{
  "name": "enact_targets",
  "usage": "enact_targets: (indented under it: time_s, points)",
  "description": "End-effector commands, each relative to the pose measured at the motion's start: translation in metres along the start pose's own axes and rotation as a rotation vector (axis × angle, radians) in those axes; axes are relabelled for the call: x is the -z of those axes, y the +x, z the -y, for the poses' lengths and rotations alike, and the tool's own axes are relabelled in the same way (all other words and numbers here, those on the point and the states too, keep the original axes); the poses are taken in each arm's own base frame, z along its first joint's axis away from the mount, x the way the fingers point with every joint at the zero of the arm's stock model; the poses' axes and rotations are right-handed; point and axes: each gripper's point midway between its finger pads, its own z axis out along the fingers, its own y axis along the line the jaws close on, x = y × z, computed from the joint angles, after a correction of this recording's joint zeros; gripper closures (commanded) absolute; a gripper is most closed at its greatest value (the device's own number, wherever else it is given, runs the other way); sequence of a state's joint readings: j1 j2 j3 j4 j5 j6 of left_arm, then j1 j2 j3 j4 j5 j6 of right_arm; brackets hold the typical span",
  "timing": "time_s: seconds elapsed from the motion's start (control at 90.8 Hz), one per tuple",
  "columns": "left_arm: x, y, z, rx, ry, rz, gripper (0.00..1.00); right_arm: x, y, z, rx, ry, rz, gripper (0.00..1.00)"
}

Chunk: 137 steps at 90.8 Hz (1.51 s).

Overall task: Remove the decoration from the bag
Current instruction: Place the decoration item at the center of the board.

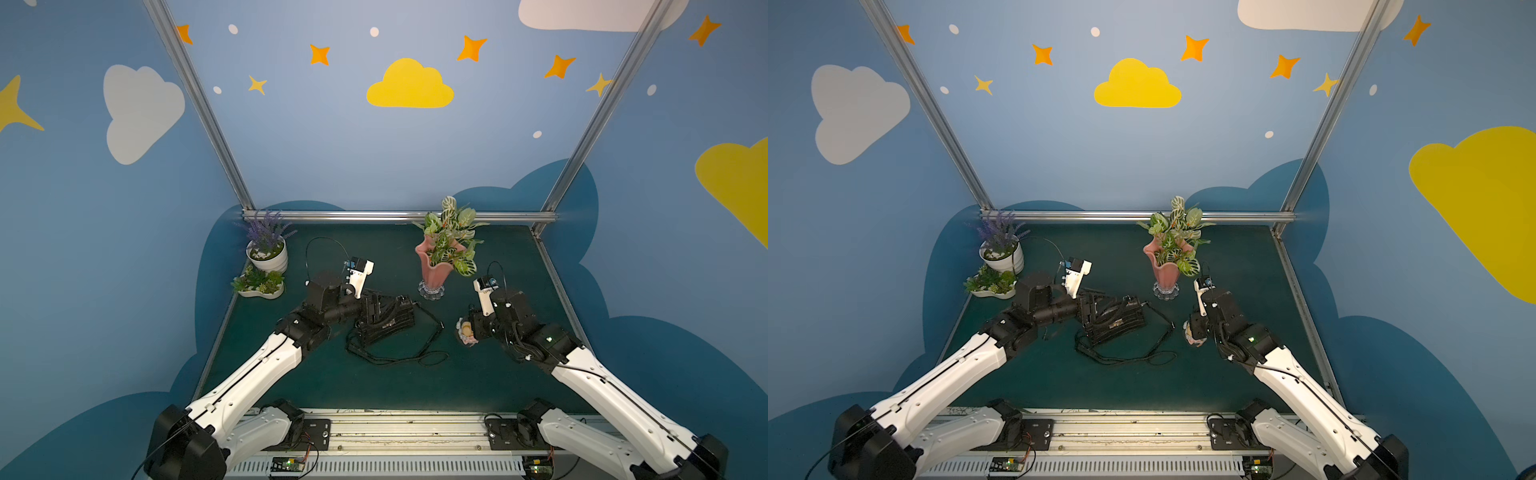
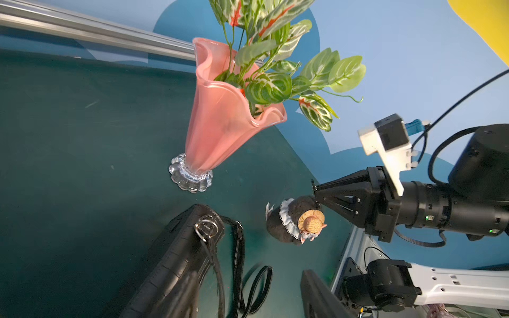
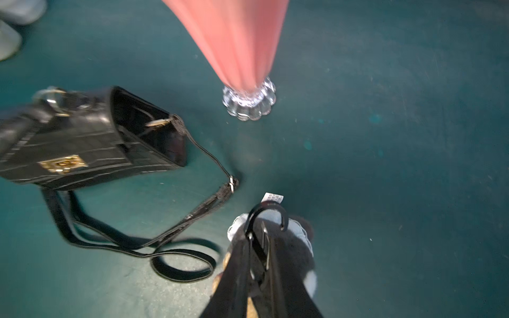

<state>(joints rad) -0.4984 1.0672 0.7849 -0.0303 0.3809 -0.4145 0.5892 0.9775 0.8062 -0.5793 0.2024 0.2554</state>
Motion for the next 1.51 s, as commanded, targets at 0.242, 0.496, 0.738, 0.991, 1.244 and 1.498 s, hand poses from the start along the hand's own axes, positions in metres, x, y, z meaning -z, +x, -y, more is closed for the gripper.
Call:
enact_targets:
  time_s: [0.242,0.496,0.738,0.991,1.244,1.498]
  points:
    - [0.015,0.004,-0.016,0.002,-0.078,0.005,0.37,-0.064,-0.007,0.038,-0.015,0.14,-0.121,0.83]
    - [0.019,0.006,-0.021,0.025,-0.087,0.015,0.37,-0.123,0.004,0.05,-0.001,0.12,-0.272,0.81]
    - [0.021,0.006,-0.023,0.033,-0.101,0.022,0.37,-0.158,-0.02,0.055,-0.019,0.096,-0.341,0.81]
    - [0.026,0.012,-0.028,0.041,-0.125,0.017,0.36,-0.169,-0.012,0.06,-0.087,0.128,-0.371,0.73]
    - [0.029,0.012,-0.029,0.044,-0.133,0.02,0.35,-0.166,-0.014,0.058,-0.112,0.117,-0.339,0.43]
    - [0.031,0.01,-0.03,0.037,-0.146,0.028,0.29,-0.144,-0.027,0.052,-0.124,0.076,-0.268,0.11]
